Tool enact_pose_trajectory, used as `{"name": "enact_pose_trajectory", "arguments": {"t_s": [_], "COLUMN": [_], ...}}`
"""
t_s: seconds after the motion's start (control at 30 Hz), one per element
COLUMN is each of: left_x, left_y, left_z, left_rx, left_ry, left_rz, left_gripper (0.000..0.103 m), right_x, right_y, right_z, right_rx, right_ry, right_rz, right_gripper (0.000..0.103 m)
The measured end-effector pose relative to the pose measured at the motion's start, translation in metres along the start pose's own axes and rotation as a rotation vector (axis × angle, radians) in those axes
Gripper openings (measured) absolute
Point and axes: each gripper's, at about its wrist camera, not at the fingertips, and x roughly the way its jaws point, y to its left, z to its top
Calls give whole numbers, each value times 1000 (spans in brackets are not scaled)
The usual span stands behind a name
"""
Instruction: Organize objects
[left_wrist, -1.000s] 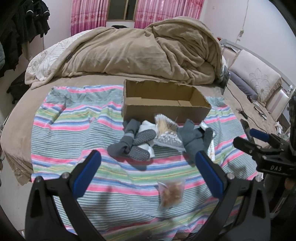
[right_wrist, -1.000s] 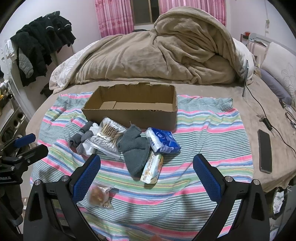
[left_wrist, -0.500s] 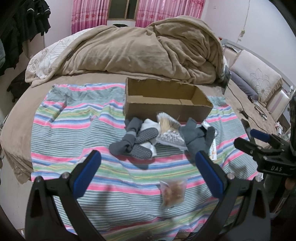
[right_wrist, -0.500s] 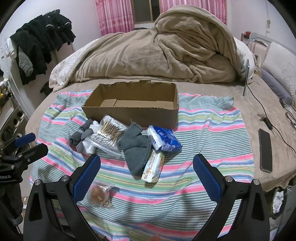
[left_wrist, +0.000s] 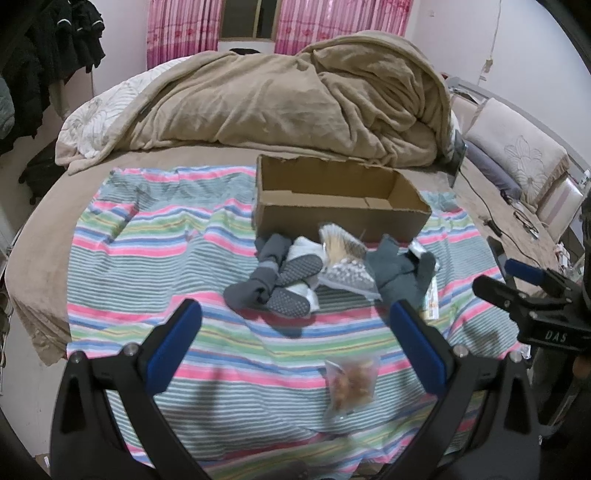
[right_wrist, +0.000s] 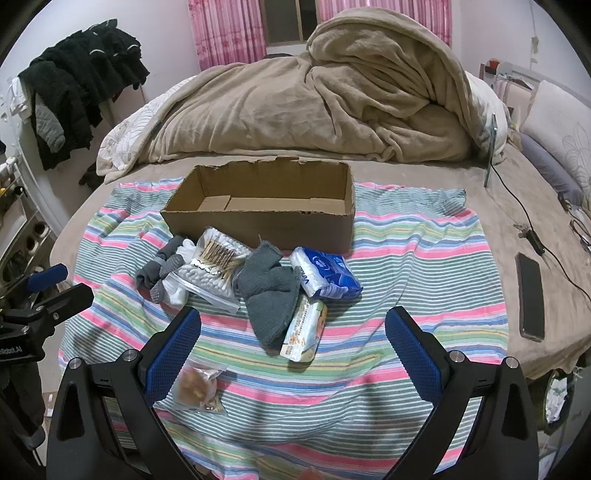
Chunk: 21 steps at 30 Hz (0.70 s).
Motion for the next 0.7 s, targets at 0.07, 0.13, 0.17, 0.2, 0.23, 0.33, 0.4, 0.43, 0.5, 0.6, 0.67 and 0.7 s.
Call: {"name": "enact_pose_trajectory", "arguments": {"t_s": [0.07,0.13,0.17,0.2,0.23,0.33,0.4,0.43,0.5,0.6,0.67,0.7], "left_x": [1,2,2,3,3,3,2,2,3,3,3,3], "left_y": [-1,-1,-1,-1,-1,-1,-2,-2,-2,-2,-1,-1], "left_z": [0,0,0,-1,-1,0,0,0,0,0,0,0], "left_rx": [1,3,2,2,2,1,1,1,1,-1,-3,-3], "left_ry": [3,5,8,9,10,12,12,9,8,9,9,9], "left_rz": [-2,-3,-5,-6,-6,-5,-6,-5,-5,-4,-5,-4], "left_gripper": [102,102,102,102,102,102,102,102,102,102,102,102], "right_x": [0,1,1,2,2,2,2,2,2,2,2,3], "right_y": [-2,-3,-3,-4,-4,-4,-4,-4,-4,-4,-4,-4], "right_z": [0,-1,-2,-1,-2,-2,-2,-3,-2,-3,-2,-2], "right_rx": [3,6,8,8,8,8,8,8,7,8,9,10], "right_ry": [1,3,4,5,5,4,5,5,6,5,6,6], "right_rz": [0,-1,0,-1,-1,-1,0,1,0,0,0,0], "right_gripper": [102,102,102,102,102,102,102,102,102,102,102,102]}}
